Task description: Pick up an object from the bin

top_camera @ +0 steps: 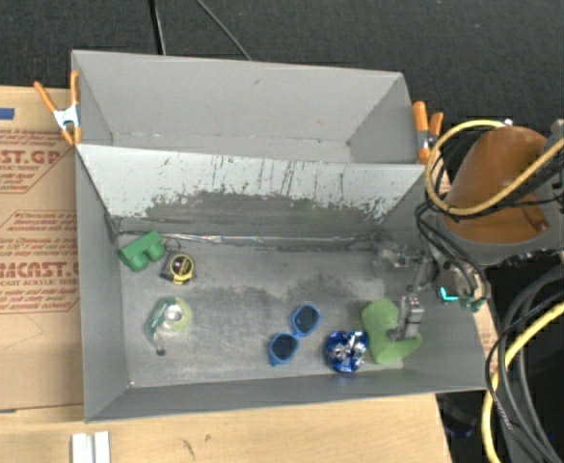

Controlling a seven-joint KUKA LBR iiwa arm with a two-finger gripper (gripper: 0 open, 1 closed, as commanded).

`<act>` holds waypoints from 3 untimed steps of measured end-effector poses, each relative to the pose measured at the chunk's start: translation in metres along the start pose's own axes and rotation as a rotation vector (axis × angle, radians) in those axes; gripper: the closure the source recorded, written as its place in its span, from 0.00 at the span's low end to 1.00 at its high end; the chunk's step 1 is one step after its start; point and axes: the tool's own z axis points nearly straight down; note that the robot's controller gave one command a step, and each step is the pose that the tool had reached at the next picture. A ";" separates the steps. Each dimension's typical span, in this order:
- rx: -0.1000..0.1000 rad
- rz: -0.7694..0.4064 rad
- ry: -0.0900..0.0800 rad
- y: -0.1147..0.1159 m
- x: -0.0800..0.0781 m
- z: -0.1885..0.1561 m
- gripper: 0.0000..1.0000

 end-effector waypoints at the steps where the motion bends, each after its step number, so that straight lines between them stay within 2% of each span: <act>1: 0.003 -0.283 -0.019 0.034 0.030 0.073 0.00; 2: 0.003 -0.130 -0.009 -0.026 0.033 0.044 0.00; 3: 0.000 -0.038 -0.009 -0.031 0.007 0.036 0.00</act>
Offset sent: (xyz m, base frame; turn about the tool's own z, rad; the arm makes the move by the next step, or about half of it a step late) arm -0.0334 0.0325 -0.0739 -0.2818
